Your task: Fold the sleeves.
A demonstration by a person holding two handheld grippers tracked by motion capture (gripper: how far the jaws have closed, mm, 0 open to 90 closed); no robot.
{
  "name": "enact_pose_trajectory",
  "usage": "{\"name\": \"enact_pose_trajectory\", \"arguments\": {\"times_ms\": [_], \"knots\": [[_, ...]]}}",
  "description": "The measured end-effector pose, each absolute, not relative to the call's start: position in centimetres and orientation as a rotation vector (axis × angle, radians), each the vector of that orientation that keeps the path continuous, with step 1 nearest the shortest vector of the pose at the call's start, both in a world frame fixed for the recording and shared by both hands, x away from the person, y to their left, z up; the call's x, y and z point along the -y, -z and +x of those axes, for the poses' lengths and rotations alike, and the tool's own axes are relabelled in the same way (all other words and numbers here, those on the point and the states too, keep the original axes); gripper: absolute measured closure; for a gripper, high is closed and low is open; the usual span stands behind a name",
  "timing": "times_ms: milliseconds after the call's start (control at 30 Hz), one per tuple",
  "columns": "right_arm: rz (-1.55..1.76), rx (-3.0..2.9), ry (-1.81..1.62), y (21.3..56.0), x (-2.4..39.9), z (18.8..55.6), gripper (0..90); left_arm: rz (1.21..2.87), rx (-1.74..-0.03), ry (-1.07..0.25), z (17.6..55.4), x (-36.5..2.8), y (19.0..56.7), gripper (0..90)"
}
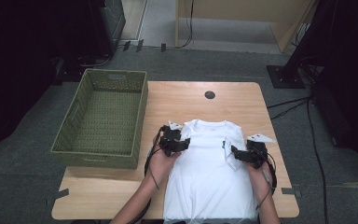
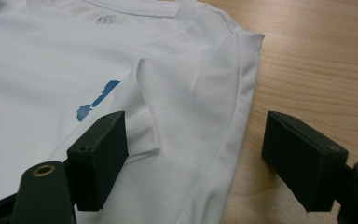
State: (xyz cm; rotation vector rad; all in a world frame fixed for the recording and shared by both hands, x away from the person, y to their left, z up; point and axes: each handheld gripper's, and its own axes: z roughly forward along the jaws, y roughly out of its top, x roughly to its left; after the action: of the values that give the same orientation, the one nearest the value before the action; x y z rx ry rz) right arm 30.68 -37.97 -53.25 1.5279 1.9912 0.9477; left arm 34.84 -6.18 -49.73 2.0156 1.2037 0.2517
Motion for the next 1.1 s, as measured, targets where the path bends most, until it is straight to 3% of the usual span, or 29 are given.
{"name": "enact_pose_trajectory", "arguments": {"times_ms": [233, 667, 967, 1100], "knots": [[1.529, -1.991, -0.948, 53.3, 38.0, 30.7, 22.6, 2.035, -1.193, -0.322, 34.1, 5.7, 50.2, 53.3], [1.526, -1.993, -0.948, 53.3, 38.0, 30.7, 22.6, 2.0, -1.198, -0.281, 34.0, 4.9, 51.0, 47.4], [1.525, -1.993, -0.948, 53.3, 38.0, 30.7, 22.6, 2.001, -1.172, -0.276, 33.6, 5.2, 50.7, 86.0], [1.525, -1.993, -0.947, 53.3, 38.0, 30.7, 22.6, 2.005, -1.143, -0.279, 33.3, 5.5, 50.1, 87.2]]}}
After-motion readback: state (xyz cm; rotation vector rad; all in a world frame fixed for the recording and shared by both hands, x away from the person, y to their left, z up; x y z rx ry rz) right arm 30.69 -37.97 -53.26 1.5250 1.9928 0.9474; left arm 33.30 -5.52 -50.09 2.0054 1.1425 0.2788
